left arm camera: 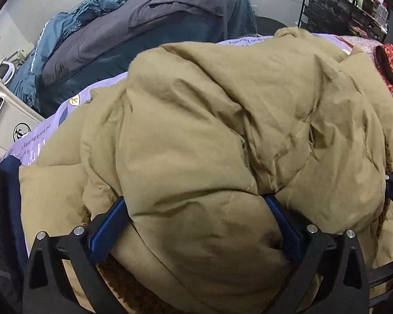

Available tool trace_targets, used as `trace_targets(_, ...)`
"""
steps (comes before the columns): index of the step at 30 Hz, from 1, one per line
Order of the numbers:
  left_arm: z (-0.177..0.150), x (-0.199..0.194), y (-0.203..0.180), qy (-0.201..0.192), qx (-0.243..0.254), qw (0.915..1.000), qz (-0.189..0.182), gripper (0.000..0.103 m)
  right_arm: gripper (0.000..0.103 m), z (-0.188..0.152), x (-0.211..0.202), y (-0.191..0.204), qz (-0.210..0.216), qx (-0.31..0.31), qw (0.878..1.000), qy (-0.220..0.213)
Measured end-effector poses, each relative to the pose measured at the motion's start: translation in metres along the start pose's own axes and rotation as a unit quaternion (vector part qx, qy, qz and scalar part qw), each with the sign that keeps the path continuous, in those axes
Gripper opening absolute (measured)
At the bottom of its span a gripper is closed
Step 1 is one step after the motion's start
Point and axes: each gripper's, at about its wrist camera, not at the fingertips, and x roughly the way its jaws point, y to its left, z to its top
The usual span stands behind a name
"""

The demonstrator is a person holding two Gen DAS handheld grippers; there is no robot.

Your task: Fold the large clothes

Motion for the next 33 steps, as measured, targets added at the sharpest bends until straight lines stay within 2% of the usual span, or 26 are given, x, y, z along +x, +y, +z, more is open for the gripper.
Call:
trace_targets(4,-0.003,0.011,-0.008,-0.010,0.018,0.9996,0.019,0.098,0.083,0.001,0.014,0.007,-0.021,-0.014,1.000,0.013)
trace_targets(9,0.000,0.012,-0.008,-0.014,0.021,0.9995,0.019,0.098,0.086,0.004,0.016,0.013,-0.028,-0.010,0.999,0.012)
trace_targets(14,-0.005,-0.015,-0.006,-0.040,0.017,0.9990,0.011,0.096,0.086,-0.001,-0.003,0.007,-0.009,0.007,1.000,-0.002)
trace_targets(18,-0.016,-0.058,0.012,-0.076,0.001,0.9968,-0.023,0.095,0.086,-0.010,-0.043,0.001,0.019,0.017,0.999,-0.041)
trace_targets(22,-0.051,-0.107,0.044,-0.110,-0.024,0.9923,-0.050,0.096,0.086,-0.029,-0.082,-0.025,0.053,0.050,0.995,-0.063)
trace_targets(24,-0.069,-0.119,0.060,-0.107,-0.033,0.9929,-0.041,0.096,0.086,-0.042,-0.095,-0.037,0.031,0.054,0.996,-0.061)
trace_targets(27,-0.113,-0.127,0.089,-0.076,-0.050,0.9957,-0.017,0.096,0.086,-0.071,-0.112,-0.069,0.021,0.077,0.995,-0.054)
trace_targets(29,-0.150,-0.126,0.110,-0.042,-0.074,0.9962,-0.015,0.096,0.086,-0.099,-0.115,-0.101,0.013,0.105,0.994,-0.029)
trace_targets(33,-0.227,-0.119,0.143,0.022,-0.144,0.9889,-0.029,0.096,0.086,-0.157,-0.116,-0.154,0.010,0.171,0.985,0.019)
